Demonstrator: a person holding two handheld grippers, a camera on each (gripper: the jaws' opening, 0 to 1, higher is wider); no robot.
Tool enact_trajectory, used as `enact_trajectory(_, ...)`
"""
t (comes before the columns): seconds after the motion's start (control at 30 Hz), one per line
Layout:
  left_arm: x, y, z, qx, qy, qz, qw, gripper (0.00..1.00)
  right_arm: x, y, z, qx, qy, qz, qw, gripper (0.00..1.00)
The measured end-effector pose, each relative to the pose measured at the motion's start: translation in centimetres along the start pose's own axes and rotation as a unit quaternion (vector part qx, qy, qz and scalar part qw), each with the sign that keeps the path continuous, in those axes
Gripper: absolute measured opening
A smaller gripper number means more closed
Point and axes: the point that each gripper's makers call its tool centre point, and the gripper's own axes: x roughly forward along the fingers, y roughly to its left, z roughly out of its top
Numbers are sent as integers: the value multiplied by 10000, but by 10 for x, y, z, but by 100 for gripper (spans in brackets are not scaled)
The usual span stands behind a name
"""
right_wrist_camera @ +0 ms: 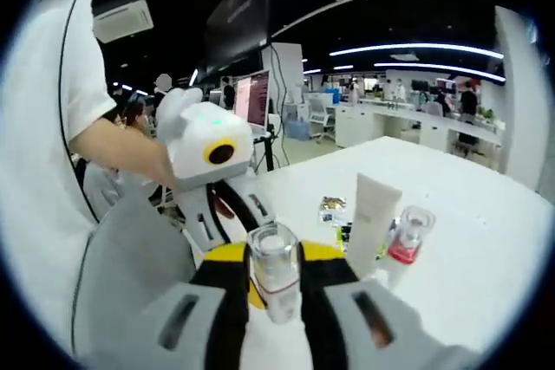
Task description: Arrange the skincare products in the storage area until every visible bottle or jar stands upright without overlapping.
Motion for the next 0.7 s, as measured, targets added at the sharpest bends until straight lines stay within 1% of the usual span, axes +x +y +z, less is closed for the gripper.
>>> enact_trajectory(0.2,9,4,-13,-37,90,-66,9999,17,8,-4,-15,94,135,-11,9999,21)
enact_trajectory(0.37,13,8,-19,-46,122,-65,9999,17,13,-9,-23,119,212,-17,9997,21)
enact_trajectory(0.5,18,11,-25,15,221,-59,9997,17,16,-11,-30,126,275,-6,9995,21)
enact_trajectory(0.7,22,15,-32,62,275,-69,9996,17,19,-14,-37,163,327,-28,9993,21)
